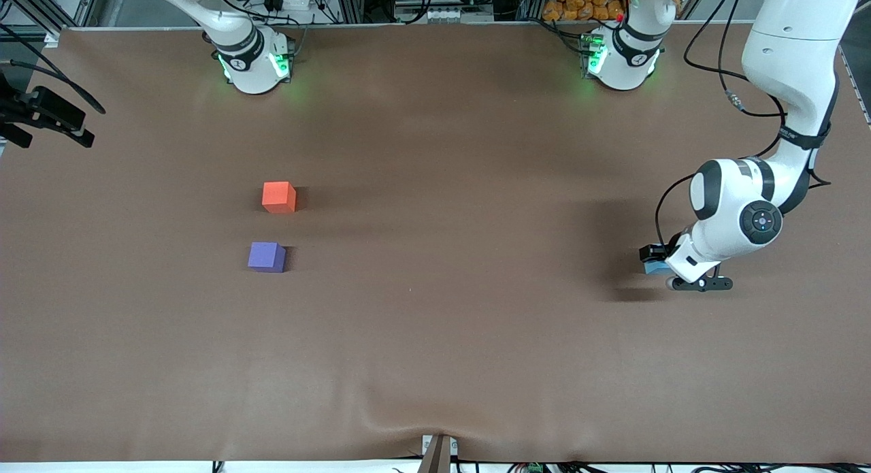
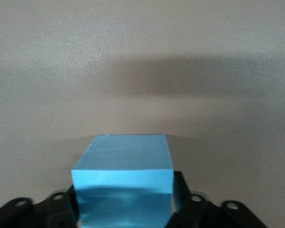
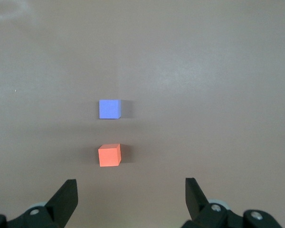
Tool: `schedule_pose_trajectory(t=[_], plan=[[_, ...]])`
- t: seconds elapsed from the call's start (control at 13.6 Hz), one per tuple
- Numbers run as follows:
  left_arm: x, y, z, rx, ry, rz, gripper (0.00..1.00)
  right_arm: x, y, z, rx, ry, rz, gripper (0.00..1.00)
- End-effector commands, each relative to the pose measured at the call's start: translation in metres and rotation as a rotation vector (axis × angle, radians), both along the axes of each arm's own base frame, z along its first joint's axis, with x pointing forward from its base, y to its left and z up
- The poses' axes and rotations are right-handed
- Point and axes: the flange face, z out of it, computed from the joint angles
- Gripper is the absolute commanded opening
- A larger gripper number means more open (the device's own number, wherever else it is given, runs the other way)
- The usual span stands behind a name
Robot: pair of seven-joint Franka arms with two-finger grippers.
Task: Place blue block between orange and purple blocks
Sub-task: 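Lower the open left gripper over the light-blue block, then close the left gripper on the light-blue block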
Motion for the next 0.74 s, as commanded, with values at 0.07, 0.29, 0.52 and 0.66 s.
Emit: schedule_pose_trajectory(t=[0.07, 0.29, 0.52, 0.66], plan=[[0.005, -0.052, 0.016, 0.012, -0.039, -0.041, 0.02, 0.001, -0.005, 0.003, 0.019, 0.000, 0.002, 1.00], [0.011, -0.171, 0.054, 0.010, -0.092, -0.065, 0.03, 0.002, -0.005, 0.003, 0.018, -0.001, 0.002, 1.00], [0.012, -0.288, 0.085, -0.042, -0.178, -0.168, 0.03, 0.002, -0.005, 0.002, 0.019, 0.000, 0.001, 1.00], [-0.004, -0.378, 0.081, -0.074, -0.208, -0.239, 0.03, 0.005, -0.006, -0.003, 0.018, 0.011, 0.000, 1.00]])
